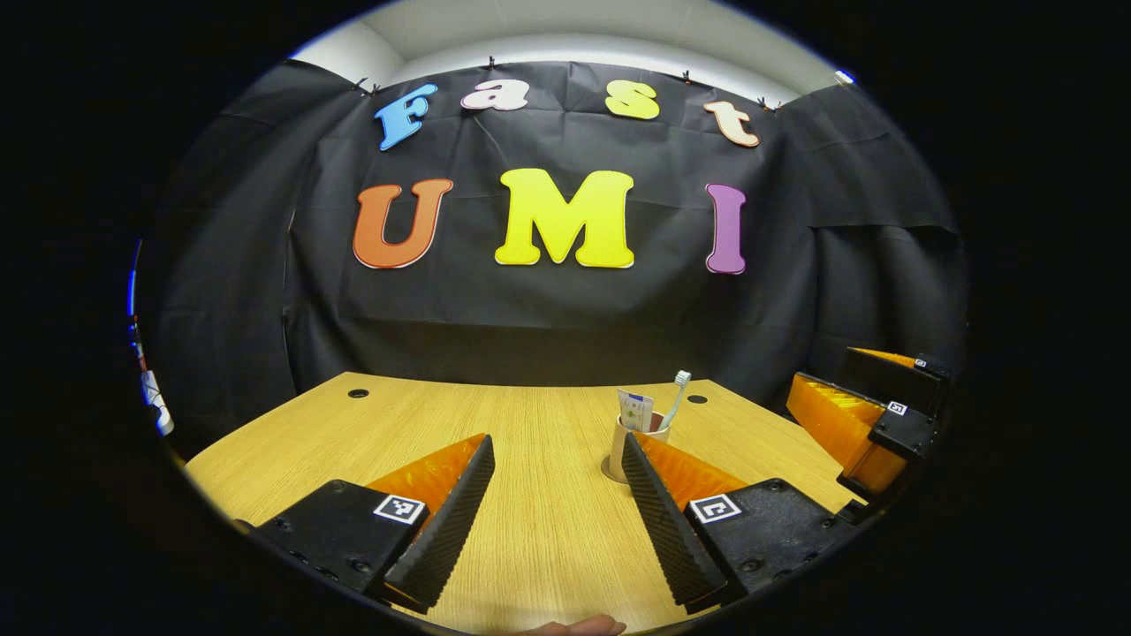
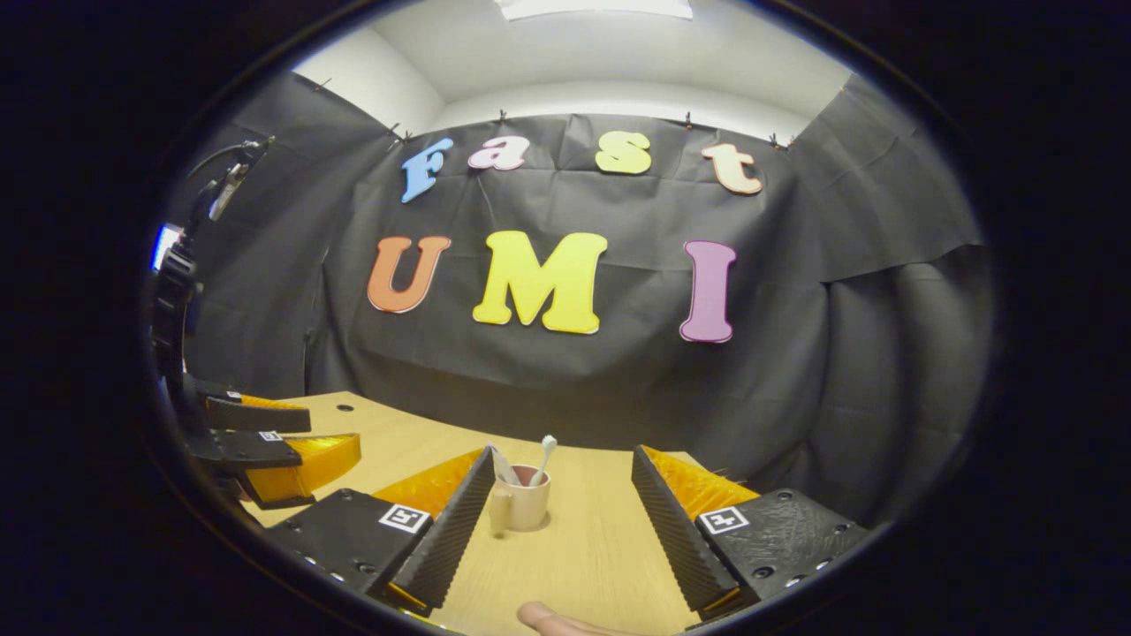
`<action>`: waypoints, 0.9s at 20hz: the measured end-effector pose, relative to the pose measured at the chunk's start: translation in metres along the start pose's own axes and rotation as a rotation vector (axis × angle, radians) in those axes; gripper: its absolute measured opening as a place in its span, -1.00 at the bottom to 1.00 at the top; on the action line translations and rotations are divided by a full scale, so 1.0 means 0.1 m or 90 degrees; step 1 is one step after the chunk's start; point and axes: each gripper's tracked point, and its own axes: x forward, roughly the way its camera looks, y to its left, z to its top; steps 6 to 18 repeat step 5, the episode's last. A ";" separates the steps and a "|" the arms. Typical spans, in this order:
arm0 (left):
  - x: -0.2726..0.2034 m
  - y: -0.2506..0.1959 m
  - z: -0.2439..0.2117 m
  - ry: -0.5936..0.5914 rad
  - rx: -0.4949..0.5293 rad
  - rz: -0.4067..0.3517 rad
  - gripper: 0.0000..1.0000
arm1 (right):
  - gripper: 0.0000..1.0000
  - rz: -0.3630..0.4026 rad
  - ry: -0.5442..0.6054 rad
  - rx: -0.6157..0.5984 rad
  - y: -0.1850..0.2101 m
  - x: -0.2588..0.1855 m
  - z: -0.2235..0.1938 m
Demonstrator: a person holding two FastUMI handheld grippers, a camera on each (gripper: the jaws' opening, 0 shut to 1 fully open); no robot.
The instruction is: Put the toothbrush and toothpaste on the desktop into the cup, then pick up the cup and place it on the coaster on the desktop.
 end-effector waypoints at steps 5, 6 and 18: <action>0.00 0.01 0.00 0.001 0.000 0.005 0.86 | 0.89 0.011 0.009 0.011 0.03 0.00 -0.03; 0.00 0.01 0.00 0.001 0.000 0.005 0.86 | 0.89 0.011 0.009 0.011 0.03 0.00 -0.03; 0.00 0.01 0.00 0.001 0.000 0.005 0.86 | 0.89 0.011 0.009 0.011 0.03 0.00 -0.03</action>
